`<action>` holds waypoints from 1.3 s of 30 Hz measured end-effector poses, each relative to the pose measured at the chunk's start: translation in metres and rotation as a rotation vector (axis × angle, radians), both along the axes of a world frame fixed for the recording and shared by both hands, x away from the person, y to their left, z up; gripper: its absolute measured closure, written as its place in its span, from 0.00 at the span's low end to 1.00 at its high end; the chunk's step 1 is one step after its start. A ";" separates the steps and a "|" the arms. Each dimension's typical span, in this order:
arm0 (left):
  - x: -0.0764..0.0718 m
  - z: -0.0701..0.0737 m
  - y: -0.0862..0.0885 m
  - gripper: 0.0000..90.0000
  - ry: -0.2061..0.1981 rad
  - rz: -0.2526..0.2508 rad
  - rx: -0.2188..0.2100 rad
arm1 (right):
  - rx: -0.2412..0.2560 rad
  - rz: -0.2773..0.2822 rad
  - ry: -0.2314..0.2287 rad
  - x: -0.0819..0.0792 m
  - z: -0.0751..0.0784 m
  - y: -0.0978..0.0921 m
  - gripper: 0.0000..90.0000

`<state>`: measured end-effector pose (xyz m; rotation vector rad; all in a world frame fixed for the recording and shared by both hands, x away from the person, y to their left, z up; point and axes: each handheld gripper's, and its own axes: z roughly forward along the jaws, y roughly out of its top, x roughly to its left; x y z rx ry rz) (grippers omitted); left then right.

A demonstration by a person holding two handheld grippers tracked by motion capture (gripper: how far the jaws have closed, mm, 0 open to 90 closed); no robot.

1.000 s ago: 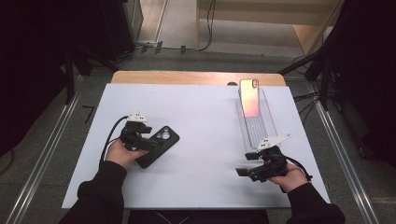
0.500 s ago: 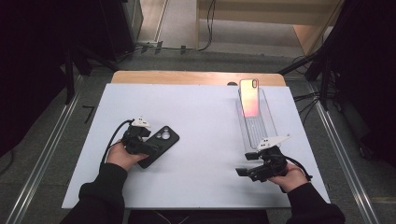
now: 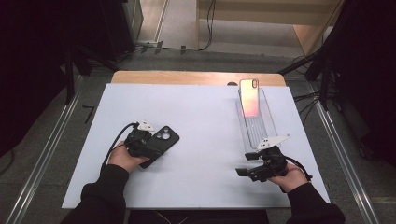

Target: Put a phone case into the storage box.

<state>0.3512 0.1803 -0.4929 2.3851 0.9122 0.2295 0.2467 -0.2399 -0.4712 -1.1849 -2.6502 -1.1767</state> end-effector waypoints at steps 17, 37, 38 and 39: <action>-0.006 -0.004 -0.003 0.15 -0.057 0.002 0.025 | -0.007 0.003 0.000 0.000 0.000 0.001 0.23; 0.000 0.012 0.011 0.17 -0.014 0.047 -0.087 | 0.006 0.029 -0.047 -0.002 -0.001 0.003 0.22; 0.000 0.015 0.013 0.17 -0.014 0.054 -0.095 | 0.005 0.031 -0.043 -0.002 -0.001 0.003 0.22; 0.000 0.017 0.014 0.17 -0.011 0.056 -0.107 | 0.002 0.037 -0.043 -0.003 0.000 0.003 0.22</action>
